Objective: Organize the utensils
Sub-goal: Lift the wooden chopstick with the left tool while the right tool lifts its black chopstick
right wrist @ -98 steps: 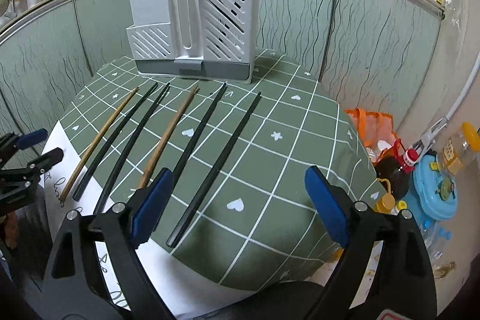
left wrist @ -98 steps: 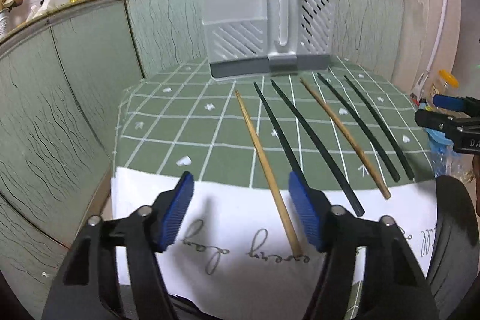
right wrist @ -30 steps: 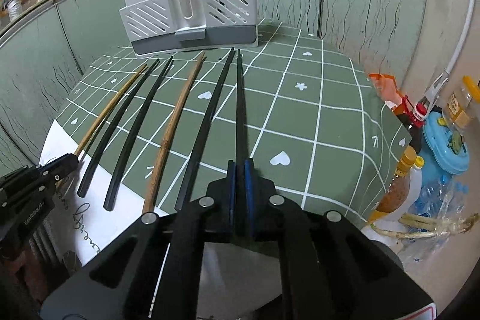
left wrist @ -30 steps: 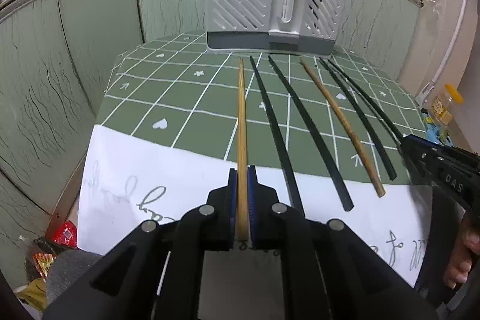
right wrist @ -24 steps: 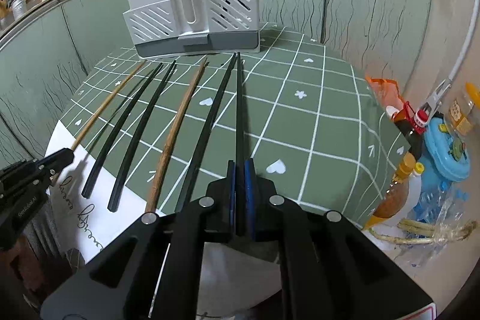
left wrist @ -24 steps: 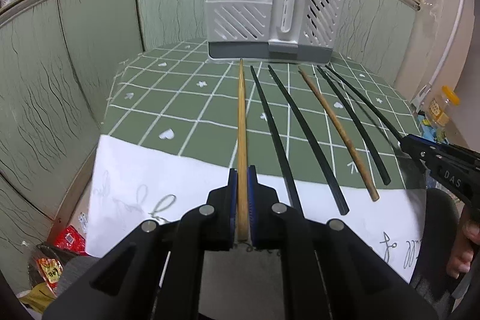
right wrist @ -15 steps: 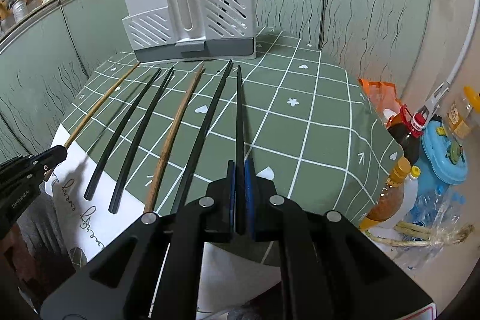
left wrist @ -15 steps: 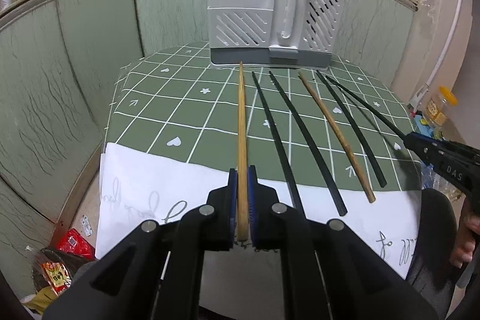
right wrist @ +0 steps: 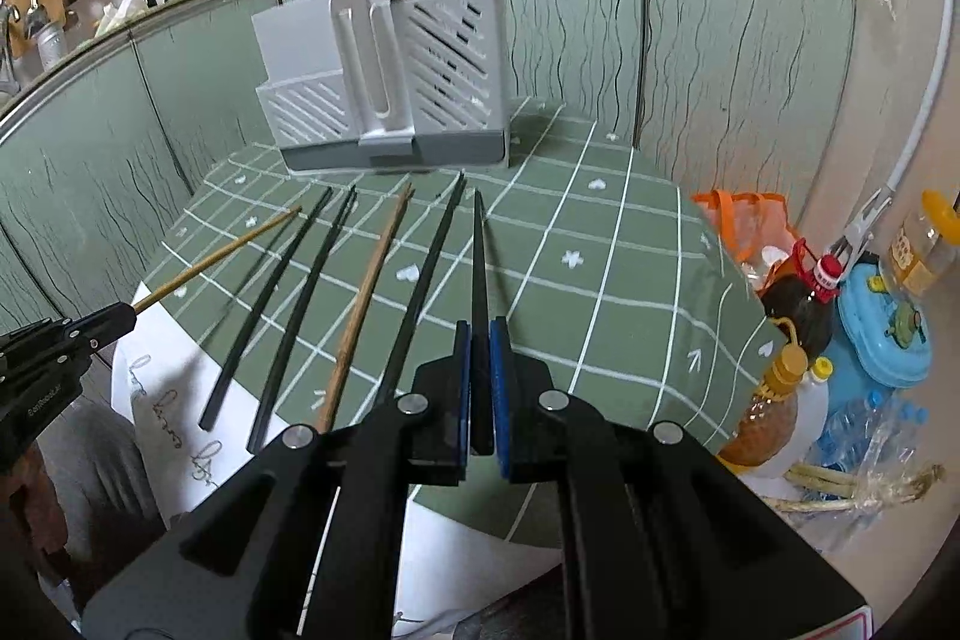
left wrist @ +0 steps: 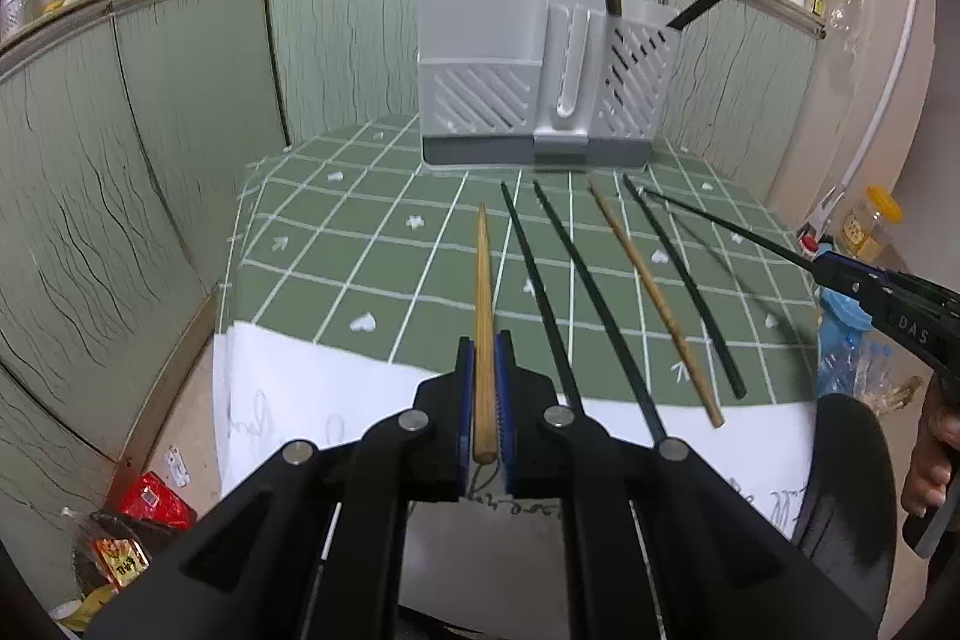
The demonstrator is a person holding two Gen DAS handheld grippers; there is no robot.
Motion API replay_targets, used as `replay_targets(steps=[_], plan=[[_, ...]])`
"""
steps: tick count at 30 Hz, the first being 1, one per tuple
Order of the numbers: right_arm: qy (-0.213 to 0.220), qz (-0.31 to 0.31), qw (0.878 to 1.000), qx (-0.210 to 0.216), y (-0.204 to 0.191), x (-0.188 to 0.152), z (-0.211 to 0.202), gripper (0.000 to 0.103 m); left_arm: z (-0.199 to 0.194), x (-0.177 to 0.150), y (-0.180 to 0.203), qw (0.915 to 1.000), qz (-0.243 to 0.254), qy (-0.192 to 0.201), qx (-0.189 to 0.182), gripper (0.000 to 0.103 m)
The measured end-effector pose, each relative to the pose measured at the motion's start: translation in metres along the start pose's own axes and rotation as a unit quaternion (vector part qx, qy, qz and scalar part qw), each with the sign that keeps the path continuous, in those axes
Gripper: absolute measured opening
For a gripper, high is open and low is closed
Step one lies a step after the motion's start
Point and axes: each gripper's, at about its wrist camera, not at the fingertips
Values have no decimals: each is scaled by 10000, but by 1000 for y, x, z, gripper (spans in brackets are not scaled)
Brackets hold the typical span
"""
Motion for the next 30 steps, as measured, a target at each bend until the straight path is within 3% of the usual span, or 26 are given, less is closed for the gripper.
replay_targets(steps=[17,30], plan=[[694,-53,9975,113,-2,50,-44,6,-37,53,-6,9983,17,563,-135,8],[911,-86,9956,220,-1,71,-59,6,-59,87,-11,9960,-4,879,-177,8]])
Point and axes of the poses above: each gripper's, at about its wrist camera, not at the fingertips, and z roughly the way its jaws point, y to its right, x to its top, and after that the axes turned 4 degrees about -y, right-handed
